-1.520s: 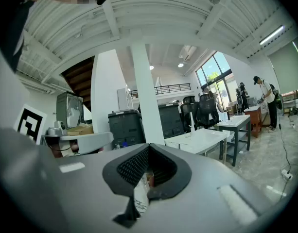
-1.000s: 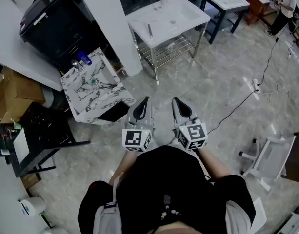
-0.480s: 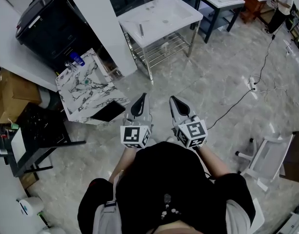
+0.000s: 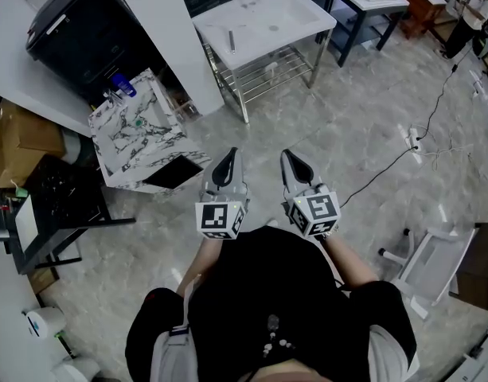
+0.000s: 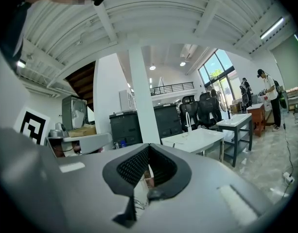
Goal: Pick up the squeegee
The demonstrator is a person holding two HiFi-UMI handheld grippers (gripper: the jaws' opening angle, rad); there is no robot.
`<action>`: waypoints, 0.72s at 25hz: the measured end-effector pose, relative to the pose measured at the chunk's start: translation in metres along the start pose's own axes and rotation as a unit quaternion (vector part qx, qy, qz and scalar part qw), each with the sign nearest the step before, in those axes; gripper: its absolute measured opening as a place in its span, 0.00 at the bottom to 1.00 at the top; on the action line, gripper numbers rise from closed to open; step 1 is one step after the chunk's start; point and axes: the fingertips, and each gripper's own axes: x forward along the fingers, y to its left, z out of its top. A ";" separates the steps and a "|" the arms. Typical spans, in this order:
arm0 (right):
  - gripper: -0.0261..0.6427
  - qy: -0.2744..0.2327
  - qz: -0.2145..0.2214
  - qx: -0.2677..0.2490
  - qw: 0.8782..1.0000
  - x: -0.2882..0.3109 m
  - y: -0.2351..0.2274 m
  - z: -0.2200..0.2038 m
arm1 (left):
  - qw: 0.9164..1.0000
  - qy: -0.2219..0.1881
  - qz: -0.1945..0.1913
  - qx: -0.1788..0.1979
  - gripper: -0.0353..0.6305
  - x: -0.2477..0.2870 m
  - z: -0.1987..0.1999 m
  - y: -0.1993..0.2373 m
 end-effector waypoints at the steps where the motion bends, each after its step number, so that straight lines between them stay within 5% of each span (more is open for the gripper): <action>1: 0.04 0.000 -0.002 0.001 1.000 0.003 -0.003 0.000 | 1.000 0.000 0.002 -0.001 0.06 0.004 0.000 0.002; 18: 0.04 0.013 -0.025 -0.001 1.000 0.104 -0.077 0.020 | 1.000 -0.003 -0.029 -0.010 0.06 0.141 0.002 0.037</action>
